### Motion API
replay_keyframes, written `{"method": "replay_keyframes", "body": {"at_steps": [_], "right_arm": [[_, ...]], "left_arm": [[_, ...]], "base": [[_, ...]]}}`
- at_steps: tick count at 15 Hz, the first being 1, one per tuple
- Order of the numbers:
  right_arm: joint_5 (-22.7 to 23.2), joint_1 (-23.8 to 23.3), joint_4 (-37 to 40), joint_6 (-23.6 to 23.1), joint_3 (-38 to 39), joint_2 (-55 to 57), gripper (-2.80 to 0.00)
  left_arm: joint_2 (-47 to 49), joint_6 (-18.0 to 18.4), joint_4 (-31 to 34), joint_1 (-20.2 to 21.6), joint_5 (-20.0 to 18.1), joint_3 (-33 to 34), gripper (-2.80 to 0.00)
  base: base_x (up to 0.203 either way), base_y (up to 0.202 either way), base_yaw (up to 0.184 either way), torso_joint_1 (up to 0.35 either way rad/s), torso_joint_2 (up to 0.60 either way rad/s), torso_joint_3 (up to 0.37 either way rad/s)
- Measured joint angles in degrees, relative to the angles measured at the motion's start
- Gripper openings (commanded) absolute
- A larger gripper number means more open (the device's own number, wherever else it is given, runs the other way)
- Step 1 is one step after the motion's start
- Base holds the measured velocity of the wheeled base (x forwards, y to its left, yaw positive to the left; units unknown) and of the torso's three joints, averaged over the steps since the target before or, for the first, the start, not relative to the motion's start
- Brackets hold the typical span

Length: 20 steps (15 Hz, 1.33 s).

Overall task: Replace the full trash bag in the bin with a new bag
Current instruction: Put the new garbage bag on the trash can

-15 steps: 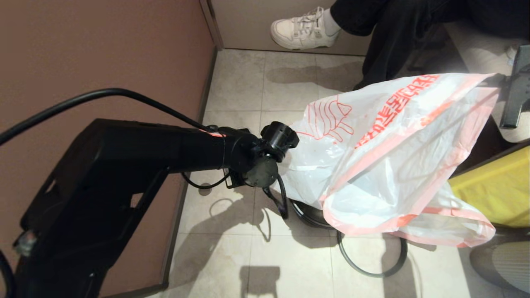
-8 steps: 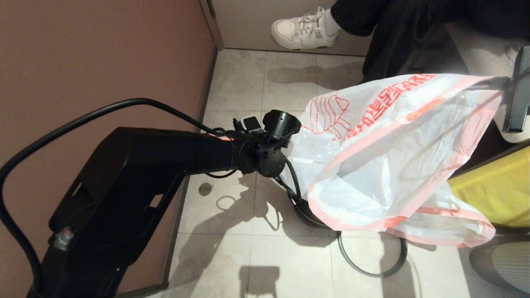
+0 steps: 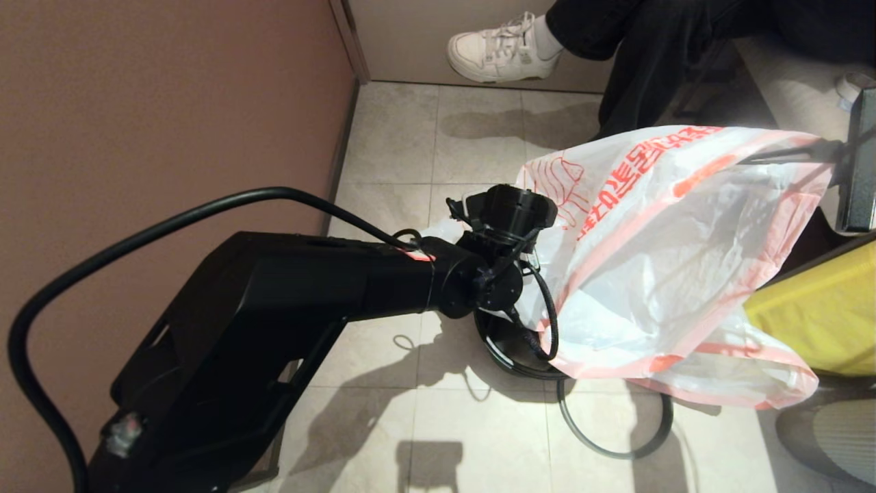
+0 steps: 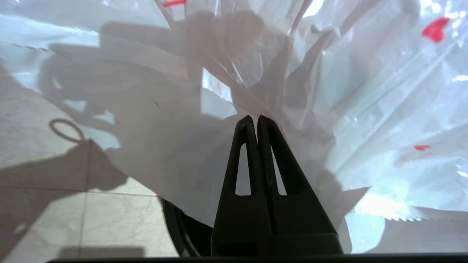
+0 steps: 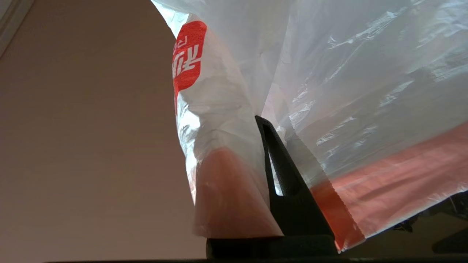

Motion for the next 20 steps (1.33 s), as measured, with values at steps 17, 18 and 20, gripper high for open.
{"method": "replay_keyframes", "body": {"at_steps": [17, 18, 20], "right_arm": [[0.1, 0.4, 18.1, -10.3, -0.5, -6.2, -2.8], [0.0, 0.4, 19.2, -10.9, -0.5, -6.8, -2.8], [0.0, 0.5, 22.0, -13.1, -0.6, -7.3, -2.8]], "left_arm": [[10.4, 6.0, -12.1, -0.7, -3.1, 1.4, -2.8], [8.4, 5.7, -11.4, -0.7, -2.3, 2.4, -2.8], [4.4, 4.7, -10.4, -0.5, 0.1, 4.5, -2.8]], "base": [[0.0, 0.0, 0.0, 0.0, 0.0, 0.0], [0.0, 0.0, 0.0, 0.0, 0.0, 0.0], [0.0, 0.0, 0.0, 0.0, 0.0, 0.0]]}}
